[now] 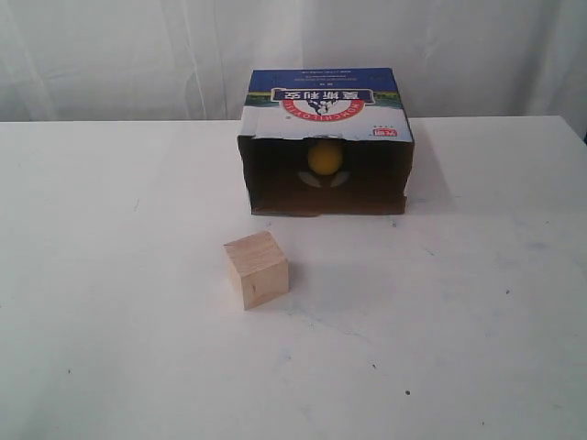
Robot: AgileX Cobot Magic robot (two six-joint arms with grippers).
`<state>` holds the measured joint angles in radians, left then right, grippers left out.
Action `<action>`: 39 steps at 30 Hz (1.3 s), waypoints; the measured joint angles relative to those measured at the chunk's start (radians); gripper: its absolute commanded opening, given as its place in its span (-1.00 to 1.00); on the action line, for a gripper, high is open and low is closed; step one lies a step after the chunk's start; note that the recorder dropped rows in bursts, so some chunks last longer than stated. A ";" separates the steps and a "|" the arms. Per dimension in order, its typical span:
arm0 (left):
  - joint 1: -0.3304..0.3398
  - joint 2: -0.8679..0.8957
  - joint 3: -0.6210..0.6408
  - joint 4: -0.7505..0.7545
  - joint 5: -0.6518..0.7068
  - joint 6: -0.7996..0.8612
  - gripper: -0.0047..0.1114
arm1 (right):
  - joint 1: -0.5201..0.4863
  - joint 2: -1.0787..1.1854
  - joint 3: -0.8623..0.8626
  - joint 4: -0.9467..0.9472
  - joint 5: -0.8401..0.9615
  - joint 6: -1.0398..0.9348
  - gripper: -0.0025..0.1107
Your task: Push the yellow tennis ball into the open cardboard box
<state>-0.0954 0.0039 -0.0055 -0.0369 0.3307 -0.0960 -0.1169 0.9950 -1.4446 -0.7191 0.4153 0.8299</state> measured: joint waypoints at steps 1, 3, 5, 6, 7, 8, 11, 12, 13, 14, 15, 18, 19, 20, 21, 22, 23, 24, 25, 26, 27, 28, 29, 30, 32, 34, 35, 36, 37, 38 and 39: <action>0.000 0.000 0.000 0.000 0.000 0.000 -0.92 | 0.000 -0.027 0.000 -0.001 0.000 0.000 -0.96; 0.000 0.000 0.000 0.000 0.000 0.000 -0.92 | 0.000 -0.085 0.000 -0.002 -0.004 0.000 -0.96; 0.000 0.000 0.000 0.000 0.000 0.000 -0.92 | 0.000 -0.133 0.005 -0.004 -0.007 0.000 -0.96; 0.000 0.000 0.000 0.000 0.000 0.000 -0.92 | 0.000 -0.155 0.017 -0.004 -0.009 -0.006 -0.96; 0.000 0.000 0.000 0.000 0.000 0.000 -0.92 | 0.000 -0.173 0.034 -0.006 -0.009 -0.015 -0.96; 0.000 0.000 0.000 0.000 0.000 0.000 -0.92 | 0.000 -0.196 0.064 -0.006 -0.002 -0.029 -0.96; 0.000 0.000 0.000 0.000 0.000 0.000 -0.92 | 0.000 -0.266 0.194 -0.018 0.030 -0.055 -0.96; 0.000 0.000 0.000 0.000 0.000 0.000 -0.92 | 0.000 -0.295 0.249 -0.019 0.037 -0.058 -0.96; 0.000 0.000 0.000 0.000 0.000 0.000 -0.92 | 0.000 -0.326 0.306 -0.019 0.035 -0.058 -0.96; 0.000 0.000 0.000 0.000 0.000 0.000 -0.92 | 0.000 -0.359 0.353 -0.014 0.021 -0.058 -0.96; 0.000 0.000 0.000 0.000 0.000 0.000 -0.92 | 0.000 -0.393 0.412 -0.006 -0.008 -0.059 -0.96; 0.000 0.000 0.000 0.000 0.000 0.000 -0.92 | 0.000 -0.490 0.570 0.011 -0.134 -0.059 -0.96; 0.000 0.000 0.000 0.000 0.000 0.000 -0.92 | 0.000 -0.520 0.622 0.013 -0.181 -0.059 -0.96; 0.000 0.000 0.000 0.000 0.000 0.000 -0.92 | 0.000 -0.542 0.670 0.015 -0.215 -0.059 -0.96; 0.000 0.000 0.000 0.000 0.000 0.000 -0.92 | 0.000 -0.566 0.714 0.015 -0.250 -0.059 -0.96; 0.000 0.000 0.000 0.000 0.000 0.000 -0.92 | 0.000 -0.587 0.753 0.017 -0.274 -0.059 -0.96; 0.000 0.000 0.000 0.000 0.000 0.000 -0.92 | 0.000 -0.606 0.781 0.017 -0.286 -0.059 -0.96; 0.000 0.000 0.000 0.000 0.000 0.000 -0.92 | 0.000 -0.623 0.812 0.019 -0.287 -0.059 -0.96; 0.000 0.000 0.000 0.000 0.000 0.000 -0.92 | 0.000 -0.639 0.838 0.019 -0.280 -0.059 -0.96; 0.000 0.000 0.000 0.000 0.000 0.000 -0.92 | 0.000 -0.651 0.855 0.019 -0.267 -0.062 -0.96; 0.000 0.000 0.000 0.000 0.000 0.000 -0.92 | 0.000 -0.665 0.873 0.019 -0.247 -0.064 -0.96; 0.000 0.000 0.000 0.000 0.000 0.000 -0.92 | 0.000 -0.679 0.886 0.019 -0.220 -0.064 -0.96; 0.000 0.000 0.000 0.000 0.000 0.000 -0.92 | 0.000 -0.690 0.897 0.019 -0.196 -0.064 -0.96; 0.000 0.000 0.000 0.000 0.000 0.000 -0.92 | 0.000 -0.702 0.905 0.019 -0.167 -0.064 -0.96; 0.000 0.000 0.000 0.000 0.000 0.000 -0.92 | 0.000 -0.720 0.914 0.019 -0.117 -0.049 -0.96; 0.000 0.000 0.000 0.000 0.000 0.000 -0.92 | 0.000 -0.737 0.920 0.019 -0.060 -0.033 -0.96; 0.000 0.000 0.000 0.000 0.000 0.000 -0.92 | 0.000 -0.748 0.920 0.019 -0.038 -0.027 -0.96; 0.000 0.000 0.000 0.000 0.000 0.000 -0.92 | 0.000 -0.759 0.920 0.016 -0.025 -0.025 -0.96; 0.000 0.000 0.000 0.000 0.000 0.000 -0.92 | 0.000 -0.772 0.920 0.013 -0.023 -0.022 -0.96; 0.000 0.000 0.000 0.000 0.000 0.000 -0.92 | 0.000 -0.796 0.920 0.009 -0.026 -0.026 -0.96; 0.000 0.000 0.000 0.000 0.000 0.000 -0.92 | 0.000 -0.807 0.920 0.009 -0.034 -0.040 -0.96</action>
<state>-0.0954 0.0039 -0.0055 -0.0369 0.3307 -0.0960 -0.1169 0.1877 -0.5250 -0.7102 0.3818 0.7896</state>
